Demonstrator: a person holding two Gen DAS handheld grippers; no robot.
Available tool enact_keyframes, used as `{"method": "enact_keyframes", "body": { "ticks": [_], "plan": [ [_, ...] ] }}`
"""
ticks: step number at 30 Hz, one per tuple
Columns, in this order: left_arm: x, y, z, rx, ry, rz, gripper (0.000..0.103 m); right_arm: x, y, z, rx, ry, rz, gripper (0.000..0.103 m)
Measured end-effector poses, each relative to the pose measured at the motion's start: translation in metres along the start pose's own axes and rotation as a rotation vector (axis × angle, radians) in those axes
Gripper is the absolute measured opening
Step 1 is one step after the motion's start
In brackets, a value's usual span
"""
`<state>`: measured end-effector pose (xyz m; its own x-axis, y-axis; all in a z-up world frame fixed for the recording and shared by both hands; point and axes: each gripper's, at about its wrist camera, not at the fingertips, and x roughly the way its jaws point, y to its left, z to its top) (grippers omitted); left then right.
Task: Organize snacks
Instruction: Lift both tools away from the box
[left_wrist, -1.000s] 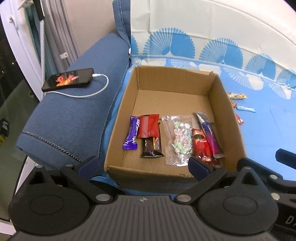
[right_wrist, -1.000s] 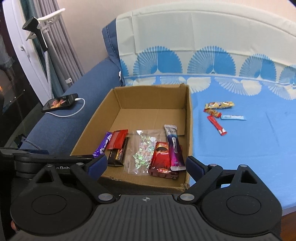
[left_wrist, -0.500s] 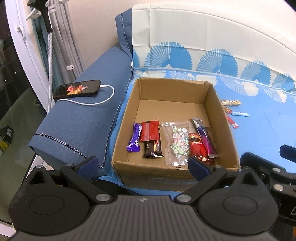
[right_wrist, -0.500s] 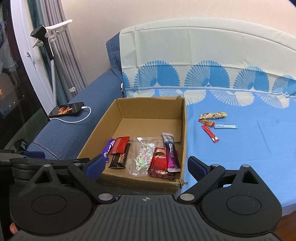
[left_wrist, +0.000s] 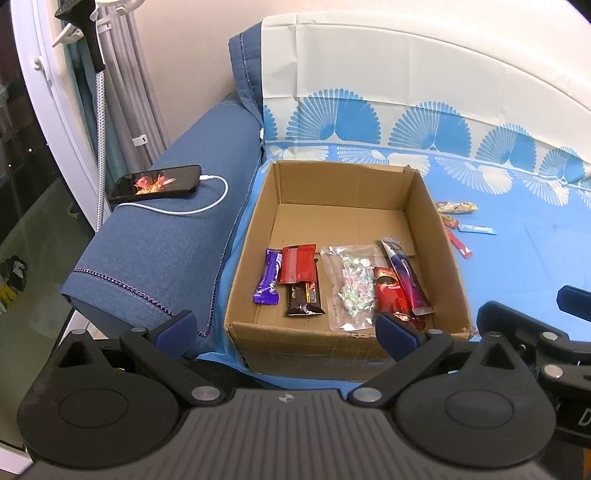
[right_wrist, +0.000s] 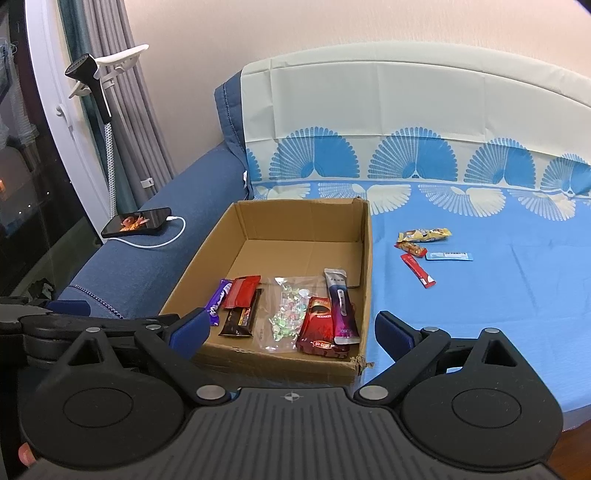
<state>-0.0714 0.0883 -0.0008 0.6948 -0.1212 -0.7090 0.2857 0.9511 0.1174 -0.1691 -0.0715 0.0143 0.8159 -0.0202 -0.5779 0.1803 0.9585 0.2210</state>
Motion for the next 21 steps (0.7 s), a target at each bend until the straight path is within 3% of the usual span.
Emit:
{"method": "enact_keyframes", "body": {
  "ticks": [21],
  "plan": [
    [0.011, -0.011, 0.008, 0.036, 0.023, 0.022, 0.103, 0.006, -0.01, 0.001, 0.028, -0.007, 0.009, 0.097]
  ]
}}
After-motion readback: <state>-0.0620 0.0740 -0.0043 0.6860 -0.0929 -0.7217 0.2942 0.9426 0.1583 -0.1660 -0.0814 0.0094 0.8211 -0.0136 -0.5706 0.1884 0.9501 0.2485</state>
